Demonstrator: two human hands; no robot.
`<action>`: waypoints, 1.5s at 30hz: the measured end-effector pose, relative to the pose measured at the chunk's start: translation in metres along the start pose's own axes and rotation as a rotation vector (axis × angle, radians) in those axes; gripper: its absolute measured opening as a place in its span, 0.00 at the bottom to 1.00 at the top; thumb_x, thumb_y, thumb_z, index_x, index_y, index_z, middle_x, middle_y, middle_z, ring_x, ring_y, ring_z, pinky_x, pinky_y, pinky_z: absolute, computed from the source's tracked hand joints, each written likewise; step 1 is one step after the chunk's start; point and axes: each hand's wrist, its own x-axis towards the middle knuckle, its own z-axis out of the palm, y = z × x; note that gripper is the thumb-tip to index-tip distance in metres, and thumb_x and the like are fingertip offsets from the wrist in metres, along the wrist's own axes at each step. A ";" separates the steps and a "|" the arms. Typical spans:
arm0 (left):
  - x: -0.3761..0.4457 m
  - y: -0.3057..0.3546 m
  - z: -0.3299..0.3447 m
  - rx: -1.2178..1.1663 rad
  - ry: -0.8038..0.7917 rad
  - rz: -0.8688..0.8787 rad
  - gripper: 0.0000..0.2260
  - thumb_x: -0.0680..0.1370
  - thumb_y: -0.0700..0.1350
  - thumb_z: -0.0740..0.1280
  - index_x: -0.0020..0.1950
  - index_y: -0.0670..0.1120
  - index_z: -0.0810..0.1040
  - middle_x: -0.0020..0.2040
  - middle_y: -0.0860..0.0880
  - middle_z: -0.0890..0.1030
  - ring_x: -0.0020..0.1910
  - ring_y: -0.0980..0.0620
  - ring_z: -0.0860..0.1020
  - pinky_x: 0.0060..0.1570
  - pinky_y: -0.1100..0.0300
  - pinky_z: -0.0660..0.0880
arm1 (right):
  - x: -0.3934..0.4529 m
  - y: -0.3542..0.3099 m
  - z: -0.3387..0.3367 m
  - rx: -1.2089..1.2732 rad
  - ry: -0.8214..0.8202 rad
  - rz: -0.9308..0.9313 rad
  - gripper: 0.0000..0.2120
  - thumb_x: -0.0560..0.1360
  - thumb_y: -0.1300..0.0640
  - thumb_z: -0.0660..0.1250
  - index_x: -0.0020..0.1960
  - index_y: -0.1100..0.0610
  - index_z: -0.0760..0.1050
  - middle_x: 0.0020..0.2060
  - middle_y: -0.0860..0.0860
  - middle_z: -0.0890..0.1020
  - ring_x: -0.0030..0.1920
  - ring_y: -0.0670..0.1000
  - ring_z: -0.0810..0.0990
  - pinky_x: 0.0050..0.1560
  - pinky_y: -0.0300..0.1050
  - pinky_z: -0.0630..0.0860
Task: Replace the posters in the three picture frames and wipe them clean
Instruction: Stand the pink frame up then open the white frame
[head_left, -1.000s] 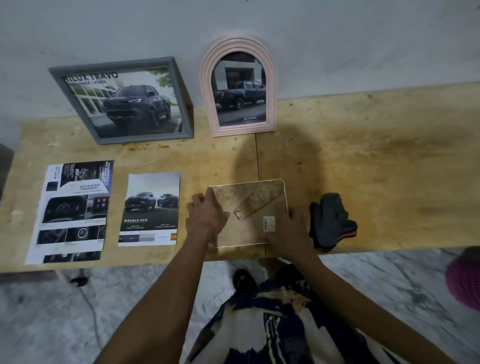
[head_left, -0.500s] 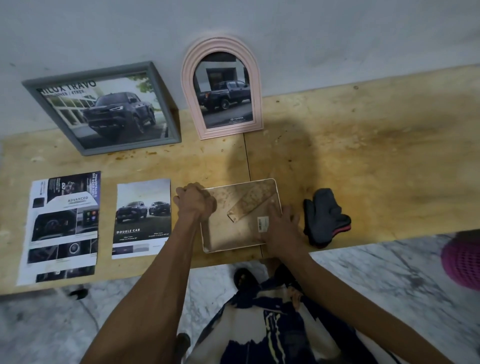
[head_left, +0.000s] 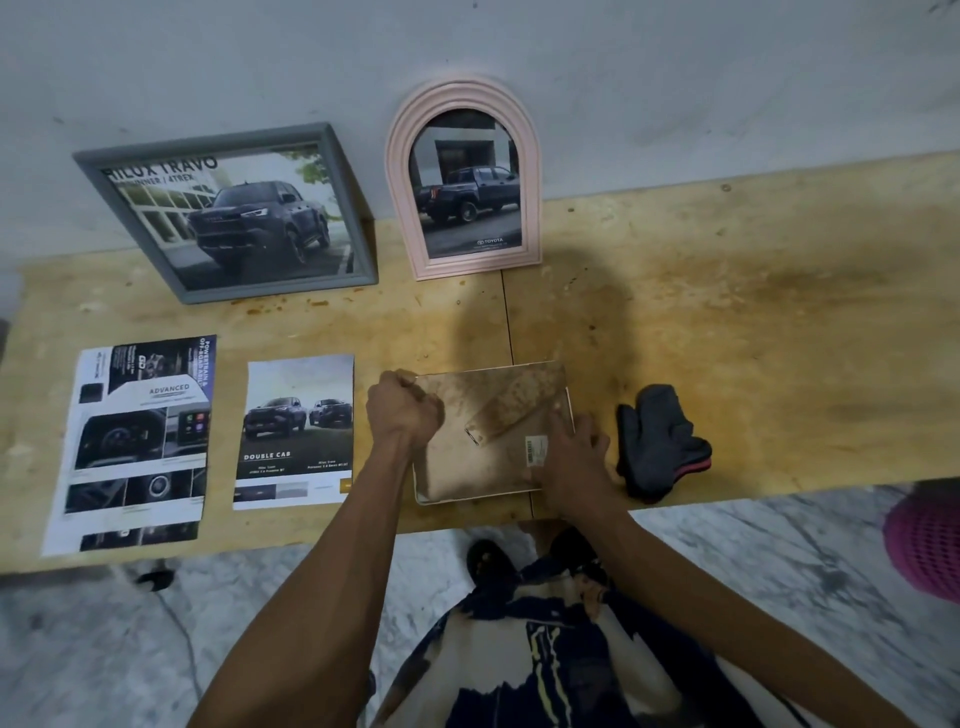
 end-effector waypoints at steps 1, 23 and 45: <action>0.000 -0.002 0.000 0.011 0.003 0.016 0.13 0.73 0.39 0.72 0.55 0.43 0.75 0.46 0.48 0.80 0.47 0.48 0.79 0.46 0.59 0.75 | 0.000 0.000 0.000 0.008 -0.003 0.002 0.45 0.73 0.49 0.73 0.79 0.51 0.46 0.73 0.57 0.52 0.69 0.64 0.55 0.62 0.56 0.69; -0.024 -0.059 0.000 -0.013 -0.105 -0.156 0.15 0.73 0.56 0.74 0.38 0.46 0.78 0.42 0.47 0.84 0.47 0.43 0.81 0.49 0.53 0.78 | -0.001 0.000 -0.002 0.037 -0.009 0.013 0.45 0.74 0.51 0.72 0.79 0.49 0.45 0.74 0.58 0.51 0.69 0.64 0.54 0.61 0.57 0.70; -0.017 -0.073 -0.012 -0.065 -0.207 -0.199 0.16 0.70 0.47 0.79 0.39 0.41 0.74 0.40 0.41 0.82 0.47 0.44 0.80 0.51 0.50 0.76 | -0.009 0.011 -0.014 0.092 0.012 -0.106 0.32 0.77 0.56 0.63 0.77 0.54 0.52 0.70 0.57 0.61 0.68 0.63 0.61 0.66 0.54 0.63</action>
